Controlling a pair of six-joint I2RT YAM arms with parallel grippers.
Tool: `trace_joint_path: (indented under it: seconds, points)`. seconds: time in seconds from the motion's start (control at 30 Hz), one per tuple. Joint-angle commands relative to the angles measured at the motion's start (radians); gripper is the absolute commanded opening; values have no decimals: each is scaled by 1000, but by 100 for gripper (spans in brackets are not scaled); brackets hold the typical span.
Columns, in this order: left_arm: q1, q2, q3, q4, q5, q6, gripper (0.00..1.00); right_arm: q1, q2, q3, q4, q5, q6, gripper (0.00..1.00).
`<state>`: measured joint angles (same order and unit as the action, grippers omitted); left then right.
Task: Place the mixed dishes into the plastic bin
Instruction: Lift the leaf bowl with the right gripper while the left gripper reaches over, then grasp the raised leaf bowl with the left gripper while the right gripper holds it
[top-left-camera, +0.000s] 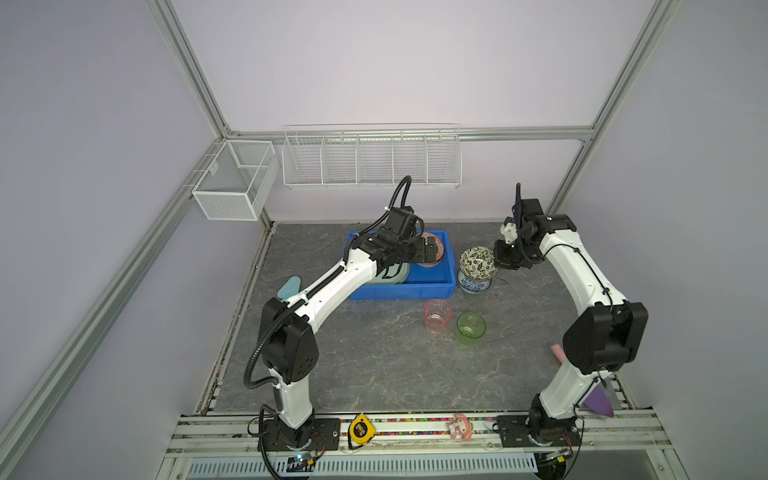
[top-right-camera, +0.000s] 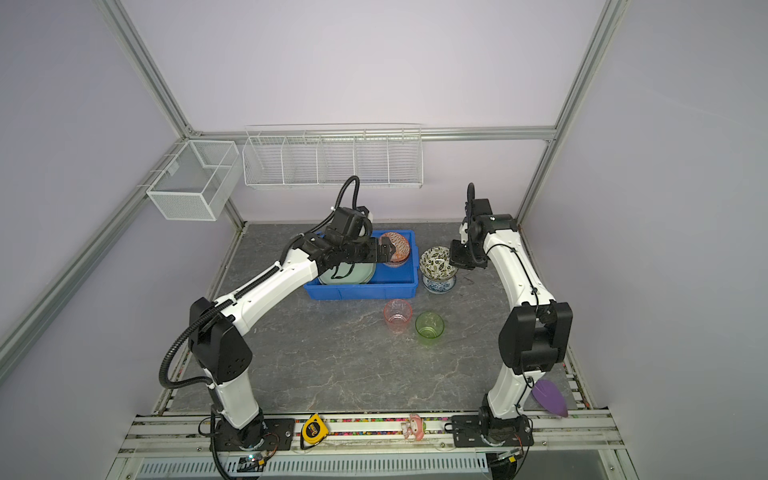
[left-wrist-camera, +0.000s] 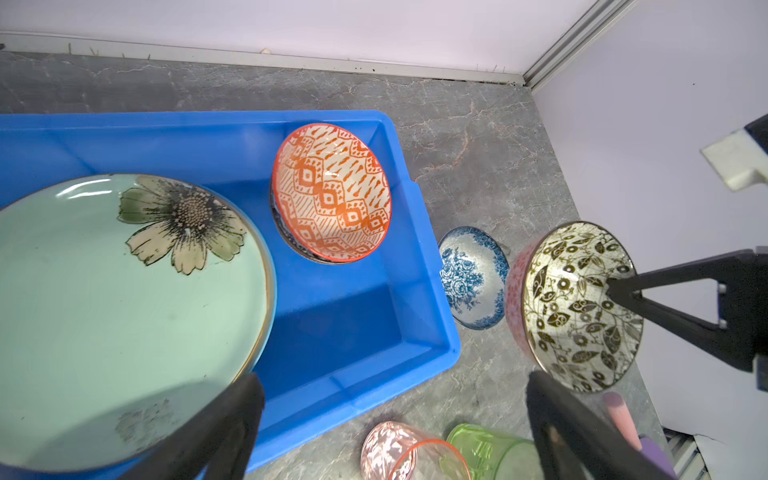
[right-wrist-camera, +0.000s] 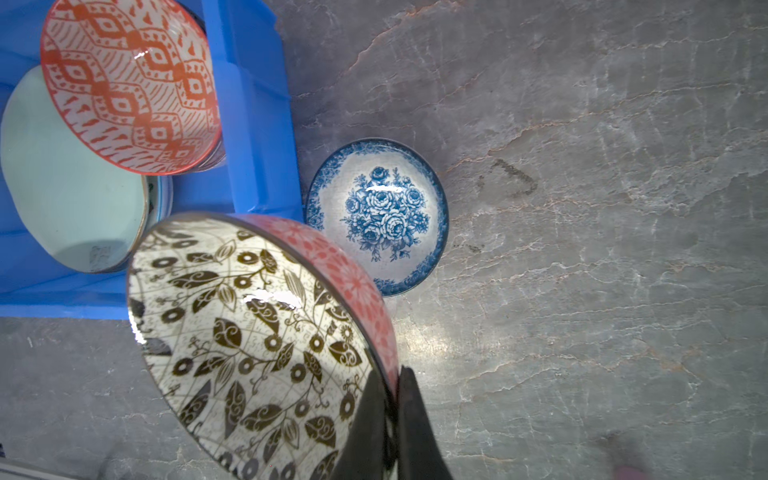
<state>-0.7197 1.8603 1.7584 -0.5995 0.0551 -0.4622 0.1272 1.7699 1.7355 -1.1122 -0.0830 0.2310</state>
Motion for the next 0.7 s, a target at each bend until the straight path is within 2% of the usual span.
trace_joint_path:
  seconds: [0.0, 0.67]
  points:
    - [-13, 40, 58, 7, 25, -9, 98, 24, -46, 32, -8, -53, -8, 7]
    - [-39, 133, 114, -40, 75, -26, 77, 151, 14, 131, -4, -47, 26, 7]
